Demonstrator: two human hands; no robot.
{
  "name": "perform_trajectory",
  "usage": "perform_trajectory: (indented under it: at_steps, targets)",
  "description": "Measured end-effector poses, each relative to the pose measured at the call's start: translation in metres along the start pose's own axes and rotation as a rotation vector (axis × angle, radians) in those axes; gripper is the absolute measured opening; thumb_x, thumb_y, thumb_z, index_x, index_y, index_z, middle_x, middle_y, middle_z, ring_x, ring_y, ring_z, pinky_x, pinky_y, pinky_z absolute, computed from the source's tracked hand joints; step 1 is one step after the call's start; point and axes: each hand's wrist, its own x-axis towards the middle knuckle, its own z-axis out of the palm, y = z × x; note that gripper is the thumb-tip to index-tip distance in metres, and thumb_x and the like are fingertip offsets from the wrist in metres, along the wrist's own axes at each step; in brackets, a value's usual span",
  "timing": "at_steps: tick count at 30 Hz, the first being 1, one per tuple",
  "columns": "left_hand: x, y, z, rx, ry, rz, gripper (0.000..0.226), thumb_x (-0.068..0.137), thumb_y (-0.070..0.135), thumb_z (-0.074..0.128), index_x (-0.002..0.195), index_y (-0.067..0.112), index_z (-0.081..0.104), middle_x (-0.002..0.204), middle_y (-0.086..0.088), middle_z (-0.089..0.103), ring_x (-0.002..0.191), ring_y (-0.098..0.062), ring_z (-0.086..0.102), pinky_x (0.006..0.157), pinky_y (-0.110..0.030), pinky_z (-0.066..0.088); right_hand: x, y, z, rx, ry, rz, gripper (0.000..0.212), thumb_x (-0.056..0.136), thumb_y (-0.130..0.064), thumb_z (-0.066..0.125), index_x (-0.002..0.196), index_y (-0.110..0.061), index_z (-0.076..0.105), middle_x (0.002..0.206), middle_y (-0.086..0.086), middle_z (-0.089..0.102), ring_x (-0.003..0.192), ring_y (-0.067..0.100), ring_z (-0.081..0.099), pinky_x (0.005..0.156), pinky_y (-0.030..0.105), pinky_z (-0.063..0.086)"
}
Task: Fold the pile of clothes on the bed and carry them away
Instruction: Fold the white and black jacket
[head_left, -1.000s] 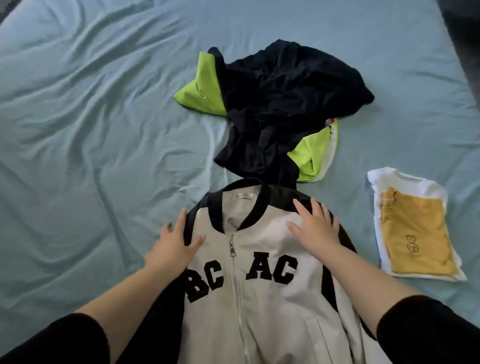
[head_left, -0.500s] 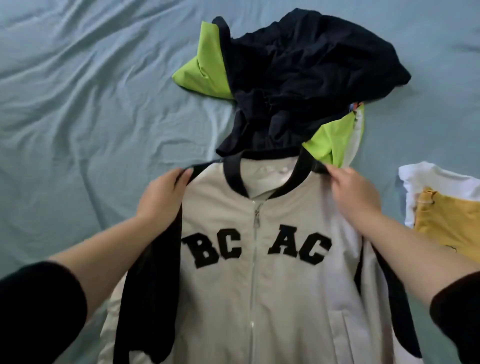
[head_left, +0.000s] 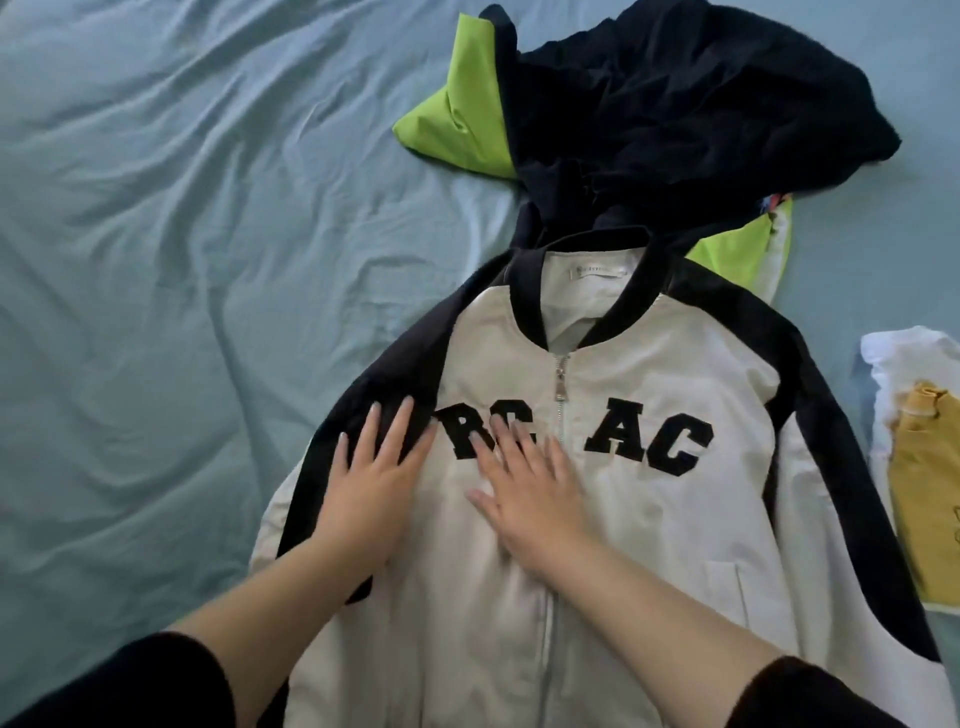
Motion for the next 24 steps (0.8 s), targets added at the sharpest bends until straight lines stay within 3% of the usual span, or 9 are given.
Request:
perform_trajectory:
  at_steps: [3,5,7,11,14,17,20,22,24]
  targets:
    - [0.028,-0.048,-0.021,-0.025,0.003,0.067,0.081,0.090,-0.003,0.035,0.155,0.023,-0.005,0.161,0.005,-0.019,0.149,-0.019,-0.011,0.117,-0.037,0.022,0.017,0.020,-0.009,-0.081,-0.044,0.022,0.060,0.102,-0.048,0.010,0.148,-0.030,-0.024,0.157,-0.007,-0.027,0.146,0.015,-0.023,0.115,0.043,-0.017]
    - [0.046,-0.071,-0.042,-0.125,0.073,-0.056,0.078,0.091,-0.004,0.038,0.155,0.021,0.001,0.163,0.003,-0.006,0.150,-0.018,-0.001,0.113,-0.039,0.030,0.023,0.020,-0.015,-0.114,-0.068,0.043,0.060,0.102,-0.047,0.010,0.148,-0.028,-0.023,0.157,-0.006,-0.026,0.146,0.016,-0.022,0.116,0.044,-0.013]
    - [0.051,-0.091,-0.057,-0.172,0.134,-0.234,0.085,0.088,-0.005,0.043,0.155,0.027,0.003,0.163,-0.002,-0.001,0.150,-0.023,0.003,0.115,-0.042,0.026,0.023,0.011,-0.016,-0.113,-0.091,0.081,0.059,0.103,-0.043,0.011,0.149,-0.026,-0.023,0.158,-0.004,-0.027,0.146,0.017,-0.022,0.117,0.045,-0.012]
    - [0.011,-0.105,-0.055,-0.297,0.046,-0.326,0.089,0.092,0.022,0.053,0.149,0.045,-0.011,0.163,-0.001,-0.010,0.149,-0.030,0.008,0.114,-0.052,0.026,0.017,-0.019,-0.020,0.008,-0.050,0.190,0.059,0.103,-0.041,0.013,0.151,-0.024,-0.017,0.159,-0.003,-0.023,0.147,0.016,-0.020,0.118,0.043,-0.010]
    - [-0.051,-0.097,-0.025,-0.611,-0.003,-0.435,0.107,0.083,0.043,0.064,0.142,0.051,-0.026,0.162,0.002,-0.013,0.146,-0.030,0.019,0.110,-0.050,0.033,0.010,-0.060,-0.017,0.125,-0.015,0.080,0.060,0.100,-0.051,0.012,0.148,-0.032,-0.020,0.157,-0.008,-0.024,0.145,0.011,-0.022,0.116,0.041,-0.015]
    - [-0.107,-0.096,0.004,-0.737,-0.027,-0.408,0.110,0.082,0.023,0.060,0.132,0.057,-0.032,0.161,-0.003,-0.002,0.141,-0.030,0.029,0.107,-0.041,0.037,0.006,-0.101,-0.005,0.131,-0.036,-0.076,0.063,0.095,-0.061,0.013,0.146,-0.041,-0.020,0.155,-0.008,-0.029,0.143,0.014,-0.025,0.114,0.044,-0.015]
    - [-0.113,-0.135,0.011,-0.706,0.071,-0.373,0.093,0.084,-0.002,0.044,0.148,0.049,-0.002,0.148,-0.006,0.037,0.124,-0.027,0.048,0.097,-0.034,0.043,0.010,-0.117,0.006,0.048,-0.094,-0.078,0.065,0.095,-0.061,0.021,0.151,-0.041,-0.008,0.160,-0.004,-0.021,0.148,0.021,-0.017,0.116,0.052,-0.007]
    - [-0.096,-0.176,0.000,-0.686,0.149,-0.485,0.073,0.088,-0.004,0.040,0.150,0.033,0.030,0.144,-0.010,0.047,0.128,-0.027,0.048,0.102,-0.034,0.037,0.012,-0.118,0.010,0.002,-0.134,-0.047,0.066,0.097,-0.057,0.025,0.150,-0.041,-0.010,0.160,-0.003,-0.022,0.148,0.021,-0.018,0.115,0.055,-0.005]
    - [-0.080,-0.213,-0.015,-0.695,0.187,-0.592,0.060,0.092,0.002,0.043,0.148,0.023,0.037,0.143,-0.013,0.050,0.129,-0.030,0.047,0.105,-0.036,0.037,0.011,-0.121,0.012,-0.019,-0.137,-0.024,0.066,0.098,-0.053,0.027,0.150,-0.040,-0.012,0.159,-0.003,-0.024,0.148,0.021,-0.019,0.115,0.055,-0.004]
